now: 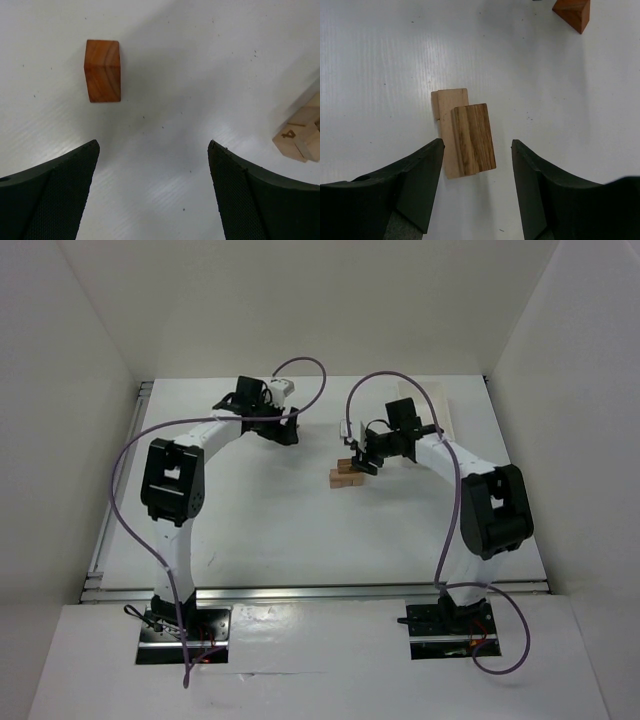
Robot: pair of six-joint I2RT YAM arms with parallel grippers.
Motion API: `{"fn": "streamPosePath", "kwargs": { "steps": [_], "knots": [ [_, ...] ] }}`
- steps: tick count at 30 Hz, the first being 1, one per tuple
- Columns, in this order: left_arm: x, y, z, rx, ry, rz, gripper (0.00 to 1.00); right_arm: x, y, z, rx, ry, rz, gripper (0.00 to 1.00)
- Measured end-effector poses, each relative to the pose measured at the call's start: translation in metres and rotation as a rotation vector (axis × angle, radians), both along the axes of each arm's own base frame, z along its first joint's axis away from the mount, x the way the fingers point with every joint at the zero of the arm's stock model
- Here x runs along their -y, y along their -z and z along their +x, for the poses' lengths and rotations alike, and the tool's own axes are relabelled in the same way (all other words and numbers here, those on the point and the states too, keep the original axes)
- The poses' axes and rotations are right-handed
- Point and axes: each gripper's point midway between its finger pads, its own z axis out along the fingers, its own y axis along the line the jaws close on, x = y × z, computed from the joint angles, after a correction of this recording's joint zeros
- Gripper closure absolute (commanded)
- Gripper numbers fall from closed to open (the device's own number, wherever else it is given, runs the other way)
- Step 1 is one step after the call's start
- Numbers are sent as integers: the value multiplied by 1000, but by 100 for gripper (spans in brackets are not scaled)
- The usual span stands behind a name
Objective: Build the wood block tower
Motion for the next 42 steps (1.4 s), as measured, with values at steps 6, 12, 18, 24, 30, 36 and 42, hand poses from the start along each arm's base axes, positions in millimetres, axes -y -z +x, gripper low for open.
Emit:
{"fn": "streamPosePath", "kwargs": {
  "steps": [6,12,18,24,30,36,42],
  "knots": [
    [-6,-28,-30,20,-34,-37,4,-3,5,7,-5,-24,-14,42],
    [-13,-63,-61,81,-73,-85,3,-3,18,8,-36,-32,-26,41],
    [-15,-68,-58,102,-89,-85,3,-4,23,11,-52,-37,-33,40],
    [-16,-67,-58,95,-106,-86,3,-4,22,11,-49,-42,-34,40],
    [-19,-64,-58,89,-120,-71,5,-5,27,9,-67,-71,-42,40],
    [-20,-62,-60,78,-123,-65,7,-5,39,4,-101,-87,-53,43],
    [-21,-60,-62,67,-123,-61,7,-6,44,2,-113,-98,-53,51]
  ]
}}
